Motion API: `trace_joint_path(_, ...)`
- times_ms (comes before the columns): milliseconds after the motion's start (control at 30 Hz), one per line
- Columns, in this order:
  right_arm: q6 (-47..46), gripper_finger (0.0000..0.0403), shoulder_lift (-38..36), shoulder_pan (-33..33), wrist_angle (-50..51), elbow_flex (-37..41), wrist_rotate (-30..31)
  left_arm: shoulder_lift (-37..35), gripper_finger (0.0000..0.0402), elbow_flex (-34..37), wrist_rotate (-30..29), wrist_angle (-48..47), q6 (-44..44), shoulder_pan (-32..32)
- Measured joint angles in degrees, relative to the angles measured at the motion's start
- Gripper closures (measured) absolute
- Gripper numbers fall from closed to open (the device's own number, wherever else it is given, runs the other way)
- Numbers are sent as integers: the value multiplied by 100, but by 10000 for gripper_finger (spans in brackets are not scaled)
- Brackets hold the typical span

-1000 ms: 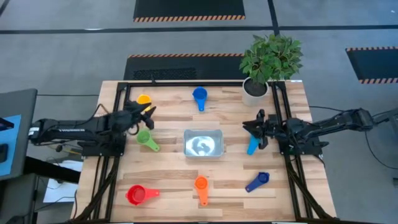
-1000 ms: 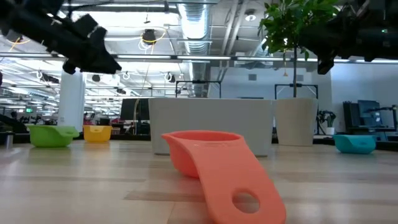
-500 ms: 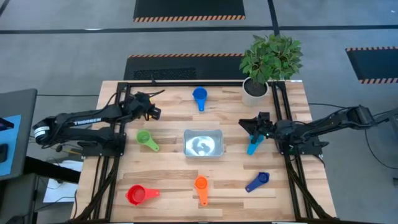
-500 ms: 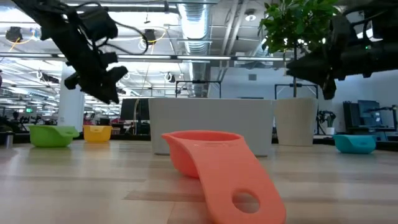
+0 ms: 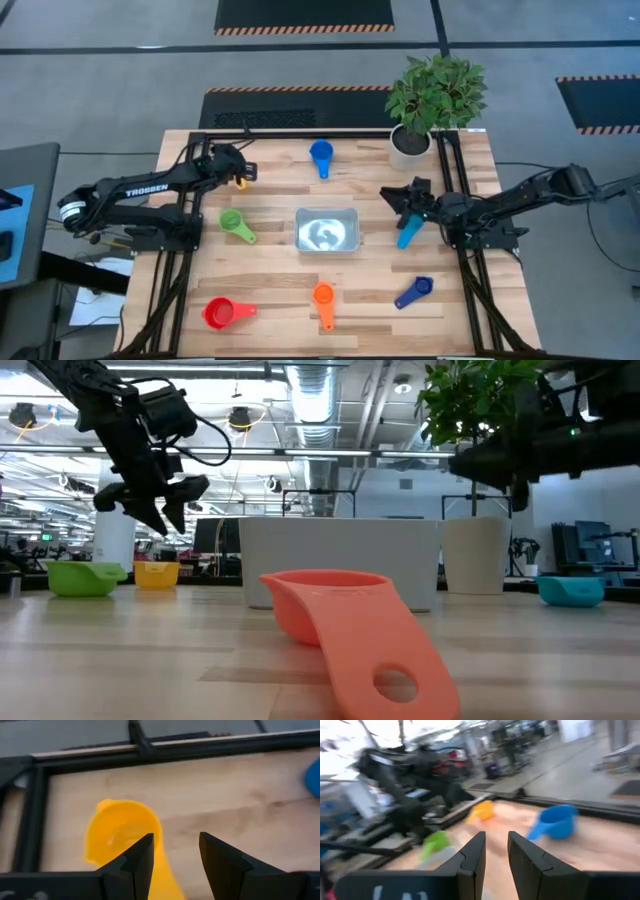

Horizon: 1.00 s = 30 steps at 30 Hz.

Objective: Nest measuring cups in basket
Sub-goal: Stack the yellow measuring cup on top of the red measuring cup

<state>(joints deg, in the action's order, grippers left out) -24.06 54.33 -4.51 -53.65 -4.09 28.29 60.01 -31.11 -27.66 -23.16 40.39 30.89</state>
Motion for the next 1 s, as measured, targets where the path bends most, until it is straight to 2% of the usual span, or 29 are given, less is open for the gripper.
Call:
trace_joint_path(100,-6,294,85,2,7,-190,-295,-4,255,-2,419,-84,-41,-382)
trace_joint_path(300,55,294,270,4,274,-443,-432,-258,255,-35,588,-1243,506,-1775)
trace_joint_path(433,55,294,417,-1,494,-496,-819,-418,255,-449,646,-2348,617,-2465)
trace_joint_path(533,58,294,510,-4,509,-501,-911,-428,255,-763,790,-2768,623,-2917)
trace_joint_path(800,300,294,568,0,507,-499,-903,-224,255,-925,2183,-2423,358,-4399)
trace_joint_path(1000,175,294,566,-14,585,-499,-907,83,255,-925,2691,-2427,702,-5535)
